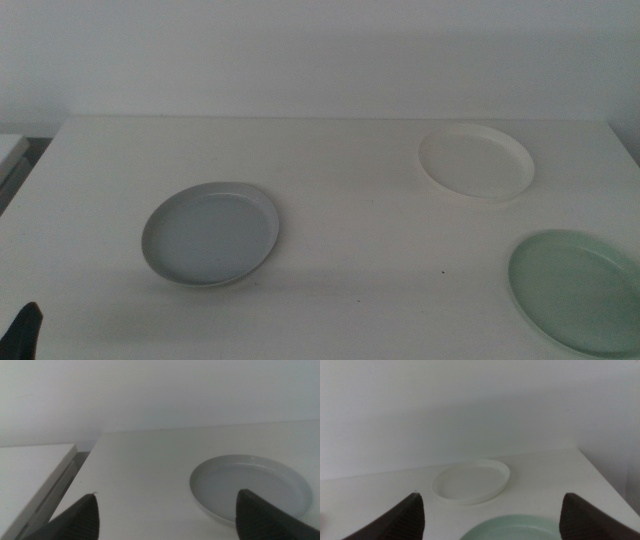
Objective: Stack the three bowls on top of each other.
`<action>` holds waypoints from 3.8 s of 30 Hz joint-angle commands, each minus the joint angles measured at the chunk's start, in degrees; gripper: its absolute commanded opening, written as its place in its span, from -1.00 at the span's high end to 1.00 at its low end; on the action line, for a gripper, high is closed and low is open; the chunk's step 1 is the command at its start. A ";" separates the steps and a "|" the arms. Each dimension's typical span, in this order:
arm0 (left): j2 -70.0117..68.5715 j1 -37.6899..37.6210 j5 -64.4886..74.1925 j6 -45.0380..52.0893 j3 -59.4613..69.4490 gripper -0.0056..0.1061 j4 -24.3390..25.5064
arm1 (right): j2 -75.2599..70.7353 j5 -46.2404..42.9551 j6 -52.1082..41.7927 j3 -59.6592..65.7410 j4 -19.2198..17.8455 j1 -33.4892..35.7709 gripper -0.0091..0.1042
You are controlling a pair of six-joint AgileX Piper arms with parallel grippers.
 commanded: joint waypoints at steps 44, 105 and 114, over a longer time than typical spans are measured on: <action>-0.23 -0.32 -0.76 -0.15 0.05 -0.78 0.00 | 91.66 40.38 -5.13 -53.59 4.23 -18.23 -0.28; -0.23 -0.32 -0.76 -0.08 0.05 -0.78 0.00 | 116.24 41.87 -4.62 -87.44 15.38 13.80 -0.31; -0.23 -0.32 -0.76 -0.18 0.05 -0.78 0.00 | 118.13 44.69 1.61 -99.35 -0.91 1.76 -0.18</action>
